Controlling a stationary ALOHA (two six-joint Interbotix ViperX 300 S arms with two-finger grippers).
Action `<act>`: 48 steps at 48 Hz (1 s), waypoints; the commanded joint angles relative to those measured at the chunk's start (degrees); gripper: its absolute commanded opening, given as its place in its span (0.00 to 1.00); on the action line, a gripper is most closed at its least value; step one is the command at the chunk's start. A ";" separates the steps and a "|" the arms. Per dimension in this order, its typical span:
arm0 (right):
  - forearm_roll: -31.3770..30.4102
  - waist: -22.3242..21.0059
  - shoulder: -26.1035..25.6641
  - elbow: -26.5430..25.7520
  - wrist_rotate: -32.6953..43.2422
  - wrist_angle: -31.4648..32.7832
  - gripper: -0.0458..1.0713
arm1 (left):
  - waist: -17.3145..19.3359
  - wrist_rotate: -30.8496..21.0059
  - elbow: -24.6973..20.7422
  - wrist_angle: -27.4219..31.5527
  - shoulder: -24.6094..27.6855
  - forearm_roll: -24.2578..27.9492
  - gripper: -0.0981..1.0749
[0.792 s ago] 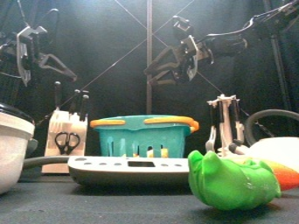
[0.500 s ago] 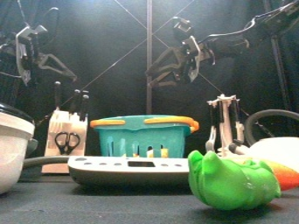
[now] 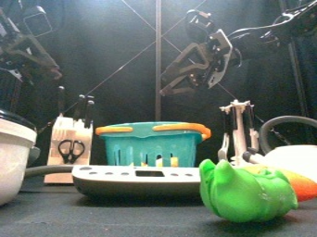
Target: Grab pot lid
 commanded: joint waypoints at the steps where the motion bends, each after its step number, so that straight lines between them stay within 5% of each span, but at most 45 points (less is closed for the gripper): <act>1: 0.97 0.18 -1.23 -0.26 0.09 -0.35 0.94 | -2.64 0.00 -2.72 3.34 0.26 -0.18 0.72; 16: 3.16 1.67 -0.79 0.44 0.09 -0.35 0.94 | -9.49 0.26 -3.25 3.34 1.41 1.32 0.76; 34: 4.39 1.41 -0.53 2.64 0.09 -0.26 0.94 | -17.05 0.00 -6.77 -2.81 15.12 6.77 0.94; 48: 5.19 1.23 -0.18 2.90 0.09 -0.26 0.94 | -23.99 0.26 -5.89 -11.69 20.83 9.23 0.95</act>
